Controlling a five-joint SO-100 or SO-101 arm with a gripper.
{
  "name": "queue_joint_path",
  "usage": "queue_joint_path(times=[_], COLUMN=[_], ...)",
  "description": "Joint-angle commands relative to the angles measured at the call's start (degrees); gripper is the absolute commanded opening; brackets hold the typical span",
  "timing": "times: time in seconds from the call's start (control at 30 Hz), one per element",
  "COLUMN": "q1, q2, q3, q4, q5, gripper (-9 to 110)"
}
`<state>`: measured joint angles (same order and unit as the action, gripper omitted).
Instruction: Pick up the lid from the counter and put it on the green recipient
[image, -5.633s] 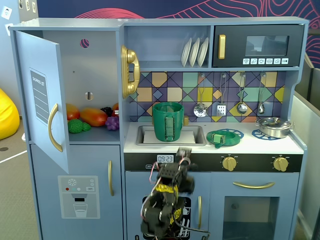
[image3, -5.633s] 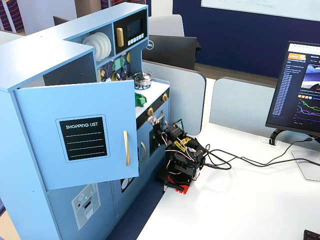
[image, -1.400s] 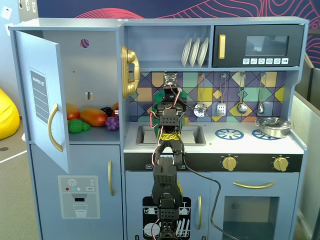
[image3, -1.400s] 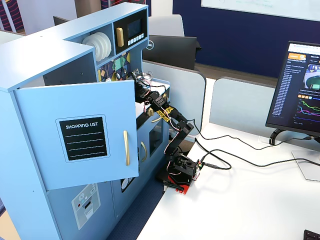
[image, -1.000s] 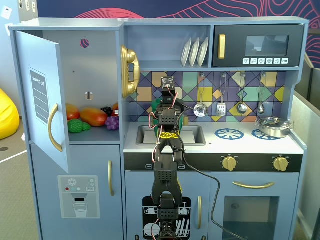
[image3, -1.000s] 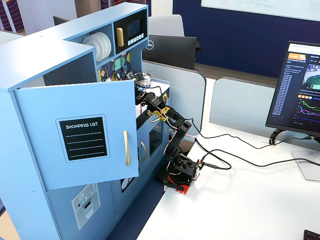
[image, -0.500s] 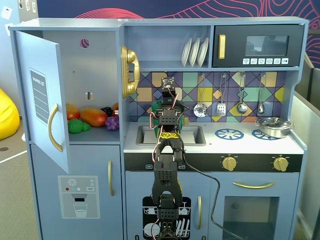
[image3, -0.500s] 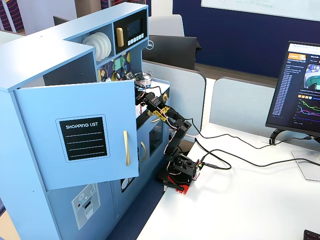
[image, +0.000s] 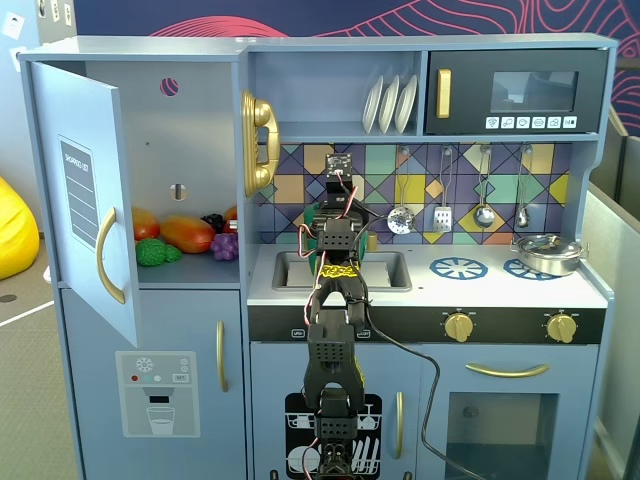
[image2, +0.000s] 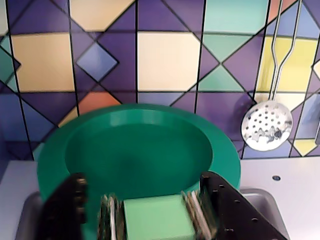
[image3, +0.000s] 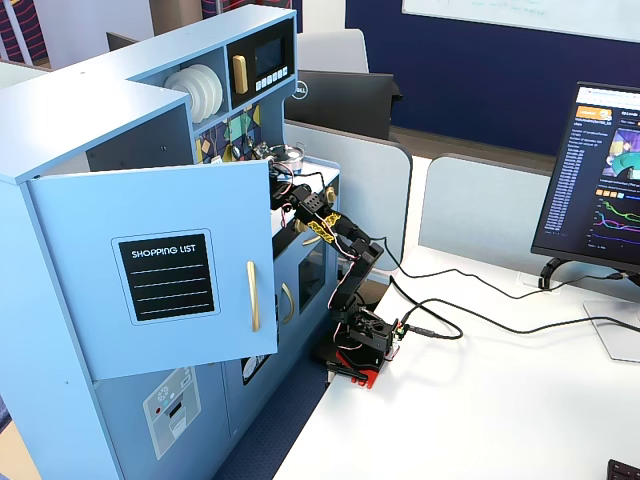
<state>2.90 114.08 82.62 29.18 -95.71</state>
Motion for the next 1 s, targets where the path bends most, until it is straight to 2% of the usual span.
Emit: queue_joint_path(times=[0.0, 0.27, 0.6, 0.87, 0.97], q1=[-0.2, -1.3, -0.5, 4.0, 3.7], q2=[4.0, 6.0, 20.2, 39.8, 45.9], q3=[-2.6, -4.1, 0.6, 21.1, 30.5], q4=[-0.4, -0.9, 12.0, 18.5, 22.8], q5=[0.0, -0.9, -4.2, -3.3, -3.6], gripper=[27, 34, 30, 26, 19])
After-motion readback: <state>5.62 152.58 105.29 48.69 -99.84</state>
